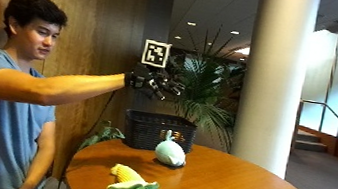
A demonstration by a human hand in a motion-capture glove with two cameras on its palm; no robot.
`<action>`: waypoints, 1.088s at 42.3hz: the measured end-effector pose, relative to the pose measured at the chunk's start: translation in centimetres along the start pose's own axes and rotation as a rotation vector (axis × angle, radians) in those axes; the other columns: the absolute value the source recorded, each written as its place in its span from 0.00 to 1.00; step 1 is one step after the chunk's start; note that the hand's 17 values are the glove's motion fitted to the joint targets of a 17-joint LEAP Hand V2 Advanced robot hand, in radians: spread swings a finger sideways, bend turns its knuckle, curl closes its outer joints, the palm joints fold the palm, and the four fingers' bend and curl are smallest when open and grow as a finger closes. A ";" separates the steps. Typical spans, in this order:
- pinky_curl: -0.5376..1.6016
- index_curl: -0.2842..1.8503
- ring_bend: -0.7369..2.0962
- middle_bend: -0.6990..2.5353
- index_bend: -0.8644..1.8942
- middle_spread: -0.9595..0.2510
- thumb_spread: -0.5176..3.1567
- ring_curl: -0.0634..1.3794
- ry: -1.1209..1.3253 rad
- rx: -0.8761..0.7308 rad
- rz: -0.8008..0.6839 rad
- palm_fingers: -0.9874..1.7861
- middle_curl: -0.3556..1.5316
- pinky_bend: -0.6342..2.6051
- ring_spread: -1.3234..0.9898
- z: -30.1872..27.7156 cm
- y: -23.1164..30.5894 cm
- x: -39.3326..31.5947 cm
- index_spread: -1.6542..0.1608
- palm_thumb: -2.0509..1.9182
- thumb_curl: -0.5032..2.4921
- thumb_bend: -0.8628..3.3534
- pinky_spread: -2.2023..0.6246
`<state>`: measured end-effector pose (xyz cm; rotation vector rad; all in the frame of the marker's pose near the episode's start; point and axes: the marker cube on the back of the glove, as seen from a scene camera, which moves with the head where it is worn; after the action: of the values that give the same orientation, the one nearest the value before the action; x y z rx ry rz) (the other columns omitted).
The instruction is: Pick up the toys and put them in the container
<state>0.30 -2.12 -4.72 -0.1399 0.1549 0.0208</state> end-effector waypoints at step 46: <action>0.42 0.18 0.37 0.24 0.33 0.87 0.41 0.27 -0.072 -0.425 0.270 0.25 0.29 0.69 0.63 26.5 2.9 19.1 0.76 0.51 0.27 0.20 0.80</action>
<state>23.10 4.71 17.85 -0.5416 0.0946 0.3289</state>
